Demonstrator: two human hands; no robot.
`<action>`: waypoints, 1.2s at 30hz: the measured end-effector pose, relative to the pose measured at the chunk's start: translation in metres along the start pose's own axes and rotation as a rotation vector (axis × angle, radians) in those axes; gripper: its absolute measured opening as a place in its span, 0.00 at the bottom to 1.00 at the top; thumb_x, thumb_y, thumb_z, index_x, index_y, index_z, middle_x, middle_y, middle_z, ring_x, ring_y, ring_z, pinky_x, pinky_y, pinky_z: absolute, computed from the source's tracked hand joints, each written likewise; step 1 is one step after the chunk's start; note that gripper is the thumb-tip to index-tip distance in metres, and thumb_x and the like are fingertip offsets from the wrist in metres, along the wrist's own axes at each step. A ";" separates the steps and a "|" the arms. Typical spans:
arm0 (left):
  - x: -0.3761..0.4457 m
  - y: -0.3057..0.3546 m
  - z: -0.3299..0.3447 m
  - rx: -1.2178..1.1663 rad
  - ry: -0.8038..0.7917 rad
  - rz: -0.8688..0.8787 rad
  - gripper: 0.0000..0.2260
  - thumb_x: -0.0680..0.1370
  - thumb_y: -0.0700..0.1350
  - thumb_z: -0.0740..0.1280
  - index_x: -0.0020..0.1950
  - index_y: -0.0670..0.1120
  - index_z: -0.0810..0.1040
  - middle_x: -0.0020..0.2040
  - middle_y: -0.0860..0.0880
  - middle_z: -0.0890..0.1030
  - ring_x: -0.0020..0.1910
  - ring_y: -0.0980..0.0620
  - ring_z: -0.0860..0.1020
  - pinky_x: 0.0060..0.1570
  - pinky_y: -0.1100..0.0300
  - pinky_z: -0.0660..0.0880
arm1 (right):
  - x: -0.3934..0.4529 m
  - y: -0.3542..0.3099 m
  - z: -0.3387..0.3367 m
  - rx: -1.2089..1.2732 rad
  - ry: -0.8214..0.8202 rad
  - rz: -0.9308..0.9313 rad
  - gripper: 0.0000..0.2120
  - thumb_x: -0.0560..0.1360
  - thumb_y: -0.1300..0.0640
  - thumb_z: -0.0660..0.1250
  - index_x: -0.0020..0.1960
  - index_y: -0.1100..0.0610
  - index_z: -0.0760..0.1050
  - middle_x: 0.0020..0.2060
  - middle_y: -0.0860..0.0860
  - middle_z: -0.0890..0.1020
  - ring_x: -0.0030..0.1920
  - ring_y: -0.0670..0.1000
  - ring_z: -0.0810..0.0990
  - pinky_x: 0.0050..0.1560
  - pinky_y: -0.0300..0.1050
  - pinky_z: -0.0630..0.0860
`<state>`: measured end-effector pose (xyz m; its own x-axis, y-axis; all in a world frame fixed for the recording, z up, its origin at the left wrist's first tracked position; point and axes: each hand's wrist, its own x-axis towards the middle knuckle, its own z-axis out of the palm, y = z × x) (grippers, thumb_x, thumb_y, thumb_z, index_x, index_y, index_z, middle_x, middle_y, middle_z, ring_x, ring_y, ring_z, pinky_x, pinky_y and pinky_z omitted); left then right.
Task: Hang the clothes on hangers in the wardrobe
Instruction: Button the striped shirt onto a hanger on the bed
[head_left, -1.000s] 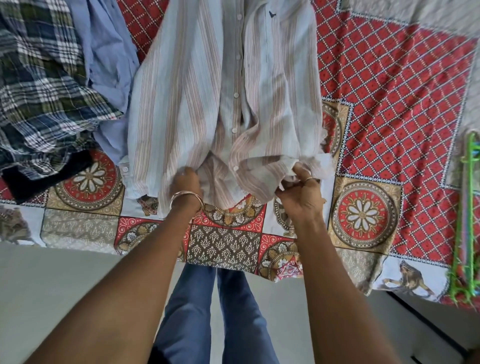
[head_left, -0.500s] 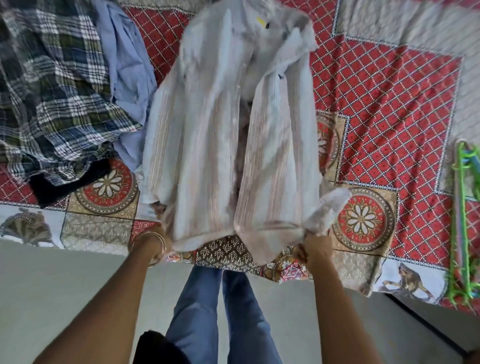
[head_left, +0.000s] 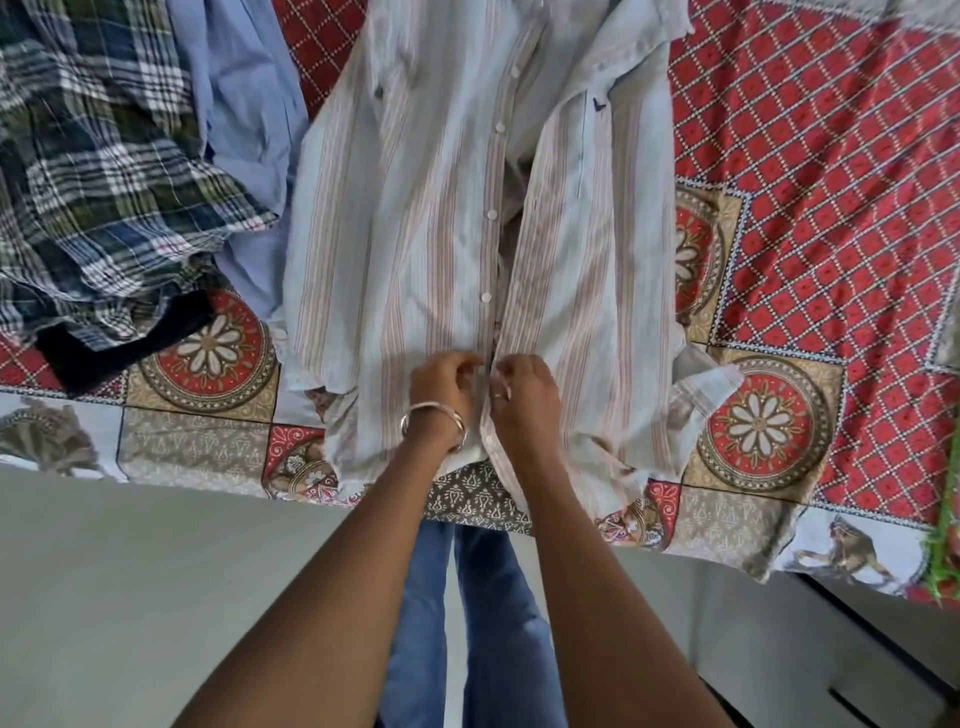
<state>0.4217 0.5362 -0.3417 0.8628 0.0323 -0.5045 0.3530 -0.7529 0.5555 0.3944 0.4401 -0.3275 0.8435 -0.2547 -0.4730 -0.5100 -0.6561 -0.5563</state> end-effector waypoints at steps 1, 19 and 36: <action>0.006 0.001 0.002 -0.016 0.009 -0.001 0.09 0.77 0.36 0.65 0.54 0.43 0.83 0.49 0.46 0.84 0.46 0.51 0.80 0.50 0.69 0.71 | 0.008 -0.004 0.005 -0.028 0.005 0.026 0.11 0.77 0.61 0.64 0.58 0.64 0.73 0.55 0.58 0.77 0.53 0.58 0.76 0.47 0.44 0.71; 0.038 -0.010 0.026 -0.040 -0.055 -0.147 0.09 0.75 0.47 0.70 0.44 0.41 0.84 0.39 0.44 0.83 0.39 0.46 0.81 0.40 0.58 0.76 | 0.013 0.009 0.027 0.046 0.195 0.111 0.10 0.67 0.61 0.63 0.43 0.63 0.80 0.36 0.58 0.79 0.33 0.59 0.75 0.32 0.44 0.64; 0.033 -0.006 0.017 -0.521 -0.145 -0.333 0.10 0.71 0.31 0.72 0.37 0.46 0.81 0.39 0.40 0.83 0.37 0.40 0.83 0.40 0.44 0.81 | 0.021 0.011 0.006 0.235 -0.022 0.171 0.08 0.75 0.65 0.67 0.52 0.62 0.83 0.40 0.58 0.85 0.39 0.56 0.82 0.43 0.51 0.78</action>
<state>0.4422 0.5305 -0.3734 0.6311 0.0928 -0.7702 0.7556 -0.2982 0.5832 0.4060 0.4317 -0.3475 0.7394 -0.3304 -0.5867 -0.6717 -0.4213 -0.6093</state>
